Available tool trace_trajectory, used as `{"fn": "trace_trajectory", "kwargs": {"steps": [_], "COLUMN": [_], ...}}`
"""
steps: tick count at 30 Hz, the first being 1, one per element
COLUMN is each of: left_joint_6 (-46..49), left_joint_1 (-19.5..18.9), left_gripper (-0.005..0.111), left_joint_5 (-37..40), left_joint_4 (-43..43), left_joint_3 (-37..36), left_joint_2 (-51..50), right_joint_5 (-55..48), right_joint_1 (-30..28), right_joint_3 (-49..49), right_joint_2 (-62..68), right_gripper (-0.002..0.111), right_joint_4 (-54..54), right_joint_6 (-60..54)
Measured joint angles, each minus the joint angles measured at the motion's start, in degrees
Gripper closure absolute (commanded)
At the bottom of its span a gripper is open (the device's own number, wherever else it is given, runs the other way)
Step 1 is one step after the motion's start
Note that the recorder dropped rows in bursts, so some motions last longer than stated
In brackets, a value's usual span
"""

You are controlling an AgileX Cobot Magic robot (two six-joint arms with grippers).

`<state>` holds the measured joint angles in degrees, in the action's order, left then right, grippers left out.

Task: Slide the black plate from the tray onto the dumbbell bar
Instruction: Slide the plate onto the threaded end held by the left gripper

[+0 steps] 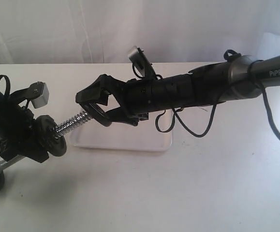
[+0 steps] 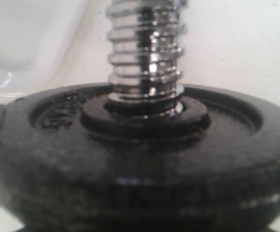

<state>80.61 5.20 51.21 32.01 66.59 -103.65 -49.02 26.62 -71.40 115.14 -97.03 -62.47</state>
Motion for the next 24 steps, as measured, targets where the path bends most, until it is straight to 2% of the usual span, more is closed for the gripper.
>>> {"fn": "trace_trajectory", "kwargs": {"steps": [24], "left_joint_6": [-0.7], "left_joint_1": [-0.3], "left_gripper": [0.107], "left_joint_5": [-0.5], "left_joint_4": [-0.3], "left_joint_3": [-0.1], "left_joint_2": [0.0], "right_joint_5": [7.1], "right_joint_1": [3.7], "right_joint_3": [0.0], "right_joint_2": [0.0], "right_gripper": [0.108], "right_joint_4": [-2.1], "right_joint_6": [3.7]}}
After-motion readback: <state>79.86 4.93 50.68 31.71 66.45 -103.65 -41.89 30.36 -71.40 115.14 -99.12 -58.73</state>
